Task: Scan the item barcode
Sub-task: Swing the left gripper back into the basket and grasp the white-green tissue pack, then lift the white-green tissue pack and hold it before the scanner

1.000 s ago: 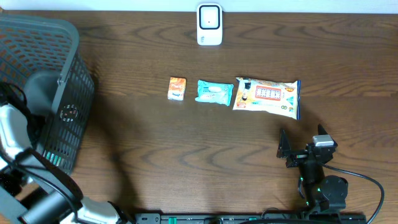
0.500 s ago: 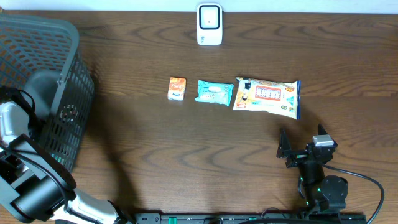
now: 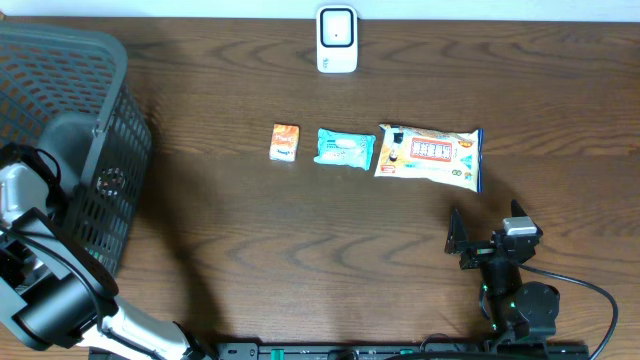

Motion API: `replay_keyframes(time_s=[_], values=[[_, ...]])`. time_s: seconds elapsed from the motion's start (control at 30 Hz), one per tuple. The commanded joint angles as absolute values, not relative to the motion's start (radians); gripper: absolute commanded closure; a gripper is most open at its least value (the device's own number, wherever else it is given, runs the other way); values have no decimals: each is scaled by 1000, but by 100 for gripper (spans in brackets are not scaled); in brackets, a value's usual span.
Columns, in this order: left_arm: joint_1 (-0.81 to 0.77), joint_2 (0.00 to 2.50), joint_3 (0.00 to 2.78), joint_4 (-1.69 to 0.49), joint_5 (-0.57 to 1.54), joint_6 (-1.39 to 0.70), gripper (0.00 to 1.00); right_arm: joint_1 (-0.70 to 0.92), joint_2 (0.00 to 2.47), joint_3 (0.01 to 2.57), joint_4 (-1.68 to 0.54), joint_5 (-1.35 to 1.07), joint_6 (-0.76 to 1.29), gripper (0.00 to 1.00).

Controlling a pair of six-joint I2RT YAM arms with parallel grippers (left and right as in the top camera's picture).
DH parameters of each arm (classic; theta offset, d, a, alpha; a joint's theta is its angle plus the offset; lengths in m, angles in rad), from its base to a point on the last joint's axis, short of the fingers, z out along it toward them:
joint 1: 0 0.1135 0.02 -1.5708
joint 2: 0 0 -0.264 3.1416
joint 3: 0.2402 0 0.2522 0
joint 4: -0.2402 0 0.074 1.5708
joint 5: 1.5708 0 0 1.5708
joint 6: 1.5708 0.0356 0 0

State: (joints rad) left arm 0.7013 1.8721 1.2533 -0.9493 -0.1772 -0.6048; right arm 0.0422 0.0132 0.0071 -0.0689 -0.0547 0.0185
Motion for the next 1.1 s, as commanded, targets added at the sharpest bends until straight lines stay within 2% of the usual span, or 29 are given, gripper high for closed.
replay_keyframes(time_s=[0.0,0.07,0.37,0.67,0.83,1.07], values=[[701,1904,1230,-938,-142,-604,81,39,12,6,-72,-55,29,1],[701,1901,1232,-938,-142,-604,92,39,12,6,-72,-55,29,1],[701,1783,1364,-1002,-138,-604,93,39,12,6,-72,-55,29,1],[701,1403,1443,-953,-131,-699,93,39,12,6,-72,-55,29,1],[701,1171,1443,-846,-19,-720,93,39,12,6,-72,-55,29,1],[668,968,1443,-645,266,-720,93,39,12,6,-72,-55,29,1]])
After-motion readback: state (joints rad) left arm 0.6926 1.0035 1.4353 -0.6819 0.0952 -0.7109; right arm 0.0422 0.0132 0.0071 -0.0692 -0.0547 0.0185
